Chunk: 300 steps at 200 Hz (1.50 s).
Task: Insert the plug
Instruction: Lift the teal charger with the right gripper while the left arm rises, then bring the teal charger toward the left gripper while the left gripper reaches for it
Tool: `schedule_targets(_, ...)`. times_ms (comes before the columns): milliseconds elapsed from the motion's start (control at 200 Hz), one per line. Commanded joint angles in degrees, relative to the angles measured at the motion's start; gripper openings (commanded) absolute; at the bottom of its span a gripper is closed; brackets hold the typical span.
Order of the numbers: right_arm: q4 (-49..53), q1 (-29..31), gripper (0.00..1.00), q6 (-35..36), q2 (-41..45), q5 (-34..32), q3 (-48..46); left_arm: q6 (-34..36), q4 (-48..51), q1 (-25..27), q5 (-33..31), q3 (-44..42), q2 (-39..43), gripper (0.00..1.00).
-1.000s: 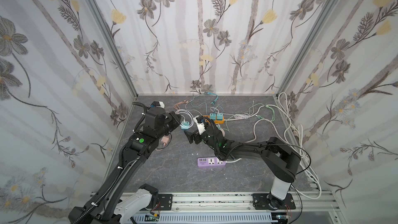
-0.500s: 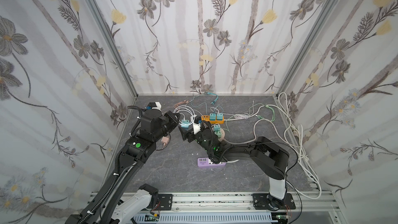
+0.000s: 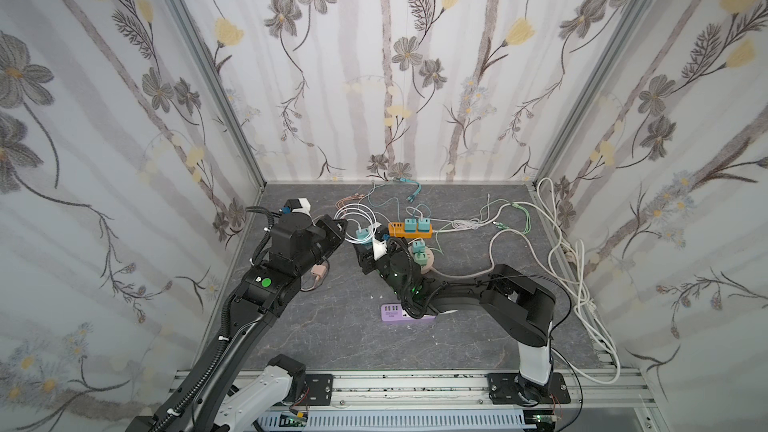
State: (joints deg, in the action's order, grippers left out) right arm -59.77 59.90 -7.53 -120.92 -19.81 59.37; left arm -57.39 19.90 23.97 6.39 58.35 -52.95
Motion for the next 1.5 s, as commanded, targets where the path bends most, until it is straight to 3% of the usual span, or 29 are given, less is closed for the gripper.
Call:
schedule_targets(0, -3.3, 0.1, 0.41, 3.9, 1.1, 2.2, -1.2, 0.2, -2.1, 0.0, -0.2, -1.1, 1.0, 0.00)
schedule_targets(75, -3.6, 0.1, 0.36, 7.4, 2.4, 3.4, -3.0, 2.6, -1.1, -0.1, 1.0, -1.6, 1.4, 0.00)
schedule_targets(170, -3.1, -0.4, 0.32, 11.0, 5.1, 5.3, -6.3, 7.5, 0.6, -0.8, 4.3, -2.2, 1.5, 0.09)
schedule_targets(425, 6.2, -3.2, 0.30, 16.4, 16.3, 12.0, -16.5, 21.2, 6.5, -2.1, 10.1, -5.2, 1.5, 0.15)
schedule_targets(550, 11.9, -4.1, 0.29, 20.1, 20.6, 13.1, -18.5, 24.4, 7.9, -3.1, 7.1, -7.1, 2.8, 0.28)
schedule_targets(640, 16.2, -4.5, 0.29, 23.1, 23.0, 14.3, -18.9, 26.2, 10.9, -3.9, 4.0, -6.9, 2.1, 0.32)
schedule_targets(740, 21.0, -4.5, 0.29, 27.4, 24.9, 15.8, -18.5, 30.8, 14.8, -4.1, 2.7, -5.2, 0.6, 0.48)
schedule_targets(824, 23.6, -4.5, 0.30, 30.8, 26.0, 16.8, -18.1, 33.9, 17.1, -4.2, 0.6, -3.4, 0.2, 0.56)
schedule_targets(979, 27.5, -4.5, 0.30, 35.4, 26.8, 18.5, -16.8, 35.6, 23.6, -4.2, -11.8, 0.5, -0.7, 0.74)
schedule_targets(1054, 28.8, -4.5, 0.30, 36.5, 26.9, 19.1, -16.1, 38.3, 21.1, -4.2, -3.8, 0.8, 0.1, 0.76)
schedule_targets(1164, 29.3, -4.5, 0.30, 37.4, 27.5, 20.6, -15.4, 40.0, 11.8, -4.2, 19.4, -1.6, 0.6, 0.80)
schedule_targets(1224, 29.3, -4.4, 0.30, 37.8, 27.8, 21.5, -15.1, 39.6, 8.7, -4.2, 27.1, -2.2, -0.5, 0.81)
schedule_targets(1494, 28.7, -3.6, 0.31, 38.0, 30.8, 23.9, -15.0, 43.7, 9.9, -4.1, 33.7, -2.3, -5.1, 0.81)
